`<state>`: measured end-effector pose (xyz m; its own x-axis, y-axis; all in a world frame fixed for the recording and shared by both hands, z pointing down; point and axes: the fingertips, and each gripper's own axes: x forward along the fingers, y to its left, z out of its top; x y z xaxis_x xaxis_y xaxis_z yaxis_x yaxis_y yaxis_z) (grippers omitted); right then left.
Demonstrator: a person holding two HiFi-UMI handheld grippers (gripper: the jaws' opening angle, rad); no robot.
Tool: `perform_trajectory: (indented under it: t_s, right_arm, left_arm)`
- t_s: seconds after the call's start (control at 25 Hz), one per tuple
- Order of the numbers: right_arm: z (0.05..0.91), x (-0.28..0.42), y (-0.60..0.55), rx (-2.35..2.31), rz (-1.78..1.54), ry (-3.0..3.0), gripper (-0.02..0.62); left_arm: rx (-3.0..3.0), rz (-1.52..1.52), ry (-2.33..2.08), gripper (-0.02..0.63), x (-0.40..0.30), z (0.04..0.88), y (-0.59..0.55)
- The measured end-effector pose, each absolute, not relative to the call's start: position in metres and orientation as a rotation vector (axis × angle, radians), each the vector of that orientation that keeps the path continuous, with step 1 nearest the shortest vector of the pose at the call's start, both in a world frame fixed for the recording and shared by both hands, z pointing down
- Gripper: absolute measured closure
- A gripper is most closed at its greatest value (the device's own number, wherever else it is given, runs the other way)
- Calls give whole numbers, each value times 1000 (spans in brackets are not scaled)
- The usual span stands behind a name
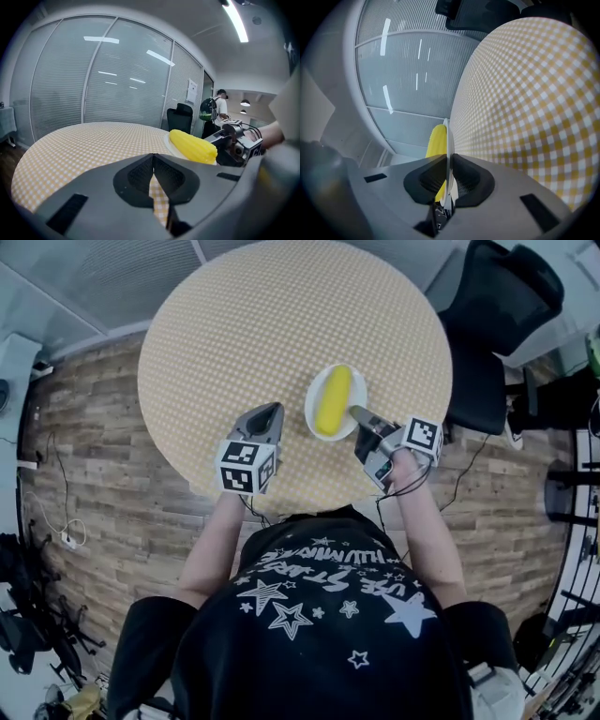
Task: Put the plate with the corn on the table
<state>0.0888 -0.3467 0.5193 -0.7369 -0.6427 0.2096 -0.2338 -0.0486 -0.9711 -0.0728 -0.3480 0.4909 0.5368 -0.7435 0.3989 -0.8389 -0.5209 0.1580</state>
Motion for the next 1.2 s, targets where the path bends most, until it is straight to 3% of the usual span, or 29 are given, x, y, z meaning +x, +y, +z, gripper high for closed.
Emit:
perform_trajectory:
  t_s: [1.2]
  right_arm:
    - [588,135,-484,-795,-2075,2159,555]
  left_arm:
    - [2230,508,-1508,598,-24,525,-445]
